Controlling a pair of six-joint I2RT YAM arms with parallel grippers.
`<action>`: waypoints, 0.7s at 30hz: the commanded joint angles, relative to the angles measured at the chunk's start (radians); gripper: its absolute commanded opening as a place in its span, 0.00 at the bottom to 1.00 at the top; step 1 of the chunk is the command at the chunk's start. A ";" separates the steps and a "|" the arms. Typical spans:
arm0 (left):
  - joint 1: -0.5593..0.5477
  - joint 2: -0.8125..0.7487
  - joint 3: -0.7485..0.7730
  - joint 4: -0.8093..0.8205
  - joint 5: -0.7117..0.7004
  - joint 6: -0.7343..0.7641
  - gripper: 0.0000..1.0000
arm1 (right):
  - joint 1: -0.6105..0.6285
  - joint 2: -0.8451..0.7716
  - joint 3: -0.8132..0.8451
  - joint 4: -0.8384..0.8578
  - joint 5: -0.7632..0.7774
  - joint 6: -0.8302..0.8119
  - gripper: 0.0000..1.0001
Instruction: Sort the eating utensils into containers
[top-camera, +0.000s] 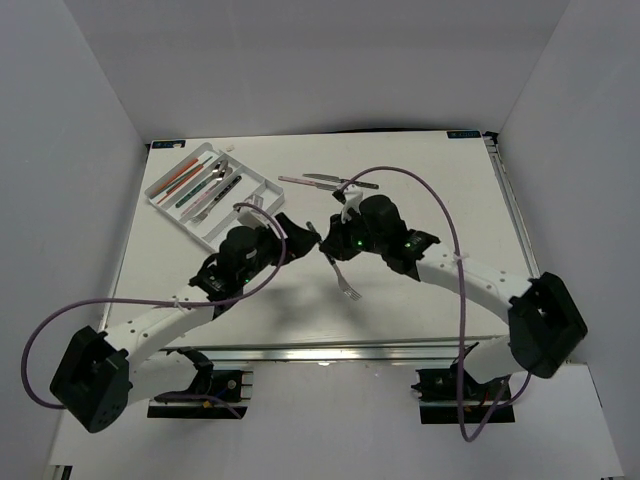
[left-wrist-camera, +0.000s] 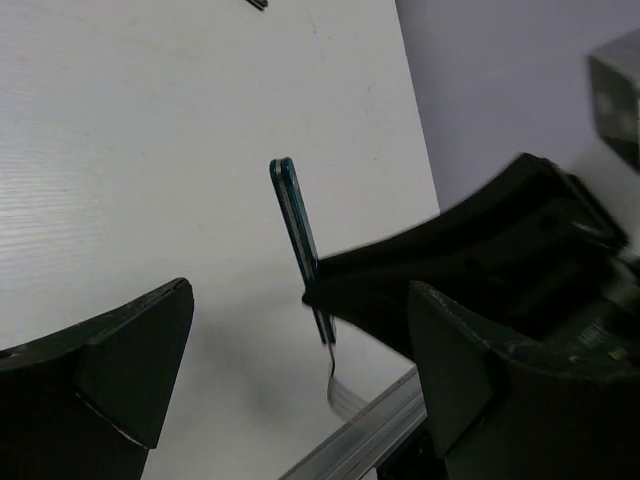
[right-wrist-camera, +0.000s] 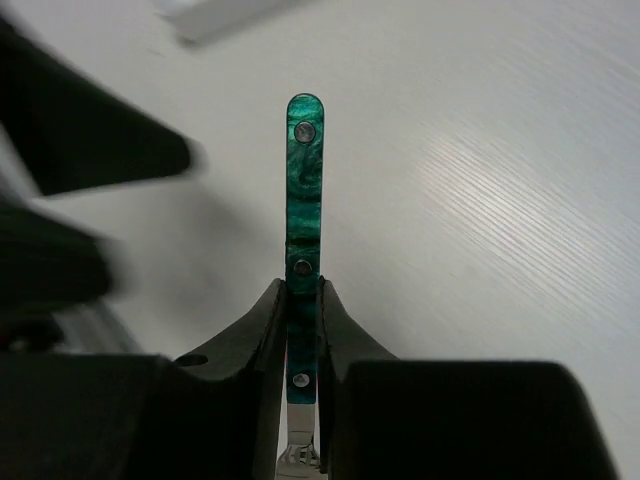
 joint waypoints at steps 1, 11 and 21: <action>-0.098 0.016 0.055 0.126 -0.180 -0.072 0.96 | 0.055 -0.086 -0.051 0.227 -0.077 0.099 0.00; -0.146 0.027 0.087 0.020 -0.291 -0.080 0.32 | 0.162 -0.121 -0.018 0.227 -0.001 0.099 0.00; -0.090 0.038 0.346 -0.381 -0.530 0.357 0.00 | 0.132 -0.149 0.005 0.061 0.225 0.176 0.89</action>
